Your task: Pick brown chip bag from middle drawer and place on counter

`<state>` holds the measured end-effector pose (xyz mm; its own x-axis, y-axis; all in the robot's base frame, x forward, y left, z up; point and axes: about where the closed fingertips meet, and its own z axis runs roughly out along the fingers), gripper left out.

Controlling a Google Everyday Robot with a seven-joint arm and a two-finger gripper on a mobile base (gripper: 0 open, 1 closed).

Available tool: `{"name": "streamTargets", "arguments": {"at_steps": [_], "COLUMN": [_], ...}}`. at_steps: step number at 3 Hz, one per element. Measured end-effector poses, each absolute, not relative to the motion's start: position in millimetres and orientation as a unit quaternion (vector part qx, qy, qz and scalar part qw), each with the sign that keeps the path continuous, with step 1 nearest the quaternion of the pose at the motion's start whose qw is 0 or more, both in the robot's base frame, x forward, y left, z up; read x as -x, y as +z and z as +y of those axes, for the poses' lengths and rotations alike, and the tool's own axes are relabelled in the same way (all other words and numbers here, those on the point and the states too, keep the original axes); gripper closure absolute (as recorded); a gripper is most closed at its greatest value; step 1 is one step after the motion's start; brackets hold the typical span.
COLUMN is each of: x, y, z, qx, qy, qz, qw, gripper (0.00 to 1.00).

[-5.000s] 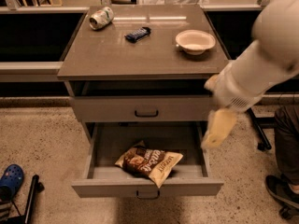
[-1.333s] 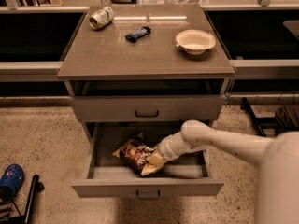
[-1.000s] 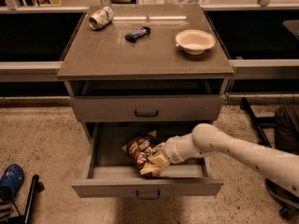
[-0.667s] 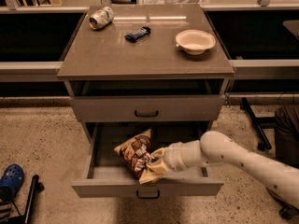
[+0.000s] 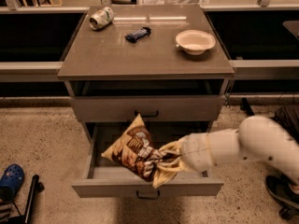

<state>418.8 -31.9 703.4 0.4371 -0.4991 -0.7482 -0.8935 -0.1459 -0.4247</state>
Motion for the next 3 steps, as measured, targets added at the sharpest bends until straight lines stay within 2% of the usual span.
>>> {"name": "streamTargets", "arguments": {"at_steps": [1, 2, 3], "x": [-420.7, -448.5, -508.8], "y": [824.2, 881.6, 931.1], "z": [-75.7, -78.8, -77.4], "qx": [0.765, 0.770, 0.743], "qy": [0.159, 0.168, 0.156], "qz": [0.392, 0.385, 0.442], "qw": [0.486, 0.481, 0.478], "gripper": [1.00, 1.00, 1.00]}}
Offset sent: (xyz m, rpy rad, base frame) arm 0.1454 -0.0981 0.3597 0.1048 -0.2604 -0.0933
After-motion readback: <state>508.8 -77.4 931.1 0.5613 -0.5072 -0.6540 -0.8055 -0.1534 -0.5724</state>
